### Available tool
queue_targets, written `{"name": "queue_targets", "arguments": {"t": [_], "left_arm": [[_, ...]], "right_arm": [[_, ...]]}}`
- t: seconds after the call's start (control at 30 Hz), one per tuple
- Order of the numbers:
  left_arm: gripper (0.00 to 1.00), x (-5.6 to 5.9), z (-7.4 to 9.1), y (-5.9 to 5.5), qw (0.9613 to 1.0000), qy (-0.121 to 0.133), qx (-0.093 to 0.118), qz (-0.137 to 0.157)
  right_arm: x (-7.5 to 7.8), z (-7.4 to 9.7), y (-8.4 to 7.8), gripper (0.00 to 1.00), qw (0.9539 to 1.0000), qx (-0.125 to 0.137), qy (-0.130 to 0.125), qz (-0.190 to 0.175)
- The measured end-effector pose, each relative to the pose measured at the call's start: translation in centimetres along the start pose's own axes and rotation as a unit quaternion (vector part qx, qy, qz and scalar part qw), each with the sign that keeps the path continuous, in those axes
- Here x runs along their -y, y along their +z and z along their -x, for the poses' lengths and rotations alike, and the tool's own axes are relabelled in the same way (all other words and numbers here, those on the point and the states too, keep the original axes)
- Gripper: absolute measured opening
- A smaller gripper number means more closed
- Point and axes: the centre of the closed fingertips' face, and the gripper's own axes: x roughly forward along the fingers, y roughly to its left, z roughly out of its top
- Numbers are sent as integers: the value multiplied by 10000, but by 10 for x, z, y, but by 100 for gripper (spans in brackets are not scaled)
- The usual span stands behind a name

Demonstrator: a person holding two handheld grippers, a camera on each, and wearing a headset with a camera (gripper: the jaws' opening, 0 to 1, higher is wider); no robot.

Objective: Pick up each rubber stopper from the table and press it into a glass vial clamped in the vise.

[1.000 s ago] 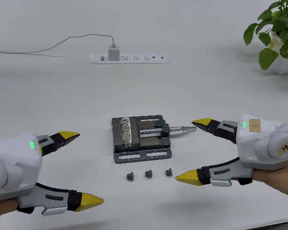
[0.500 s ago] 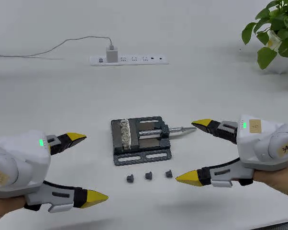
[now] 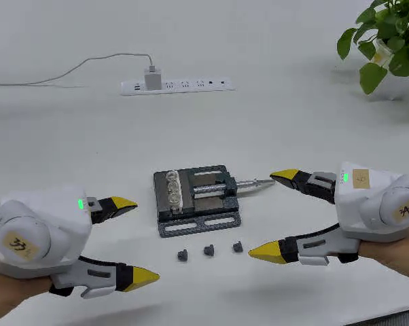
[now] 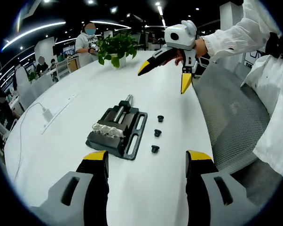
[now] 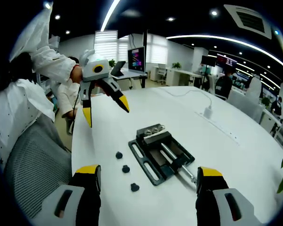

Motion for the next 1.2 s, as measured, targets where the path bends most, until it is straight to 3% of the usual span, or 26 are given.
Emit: {"name": "queue_targets", "arguments": {"t": [0.4,0.8,1.2], "left_arm": [[52,4,-18,-6,9993,-262,-249,-129],[44,8,-33,-15,9981,-364,-451,-191],[31,11,-50,-21,9972,-457,-536,-232]], "right_arm": [[0,1,-3,81,10000,2,-3,-64],[-1,1,-6,82,10000,-14,22,-86],[-2,0,-7,81,9999,-16,40,-107]]}}
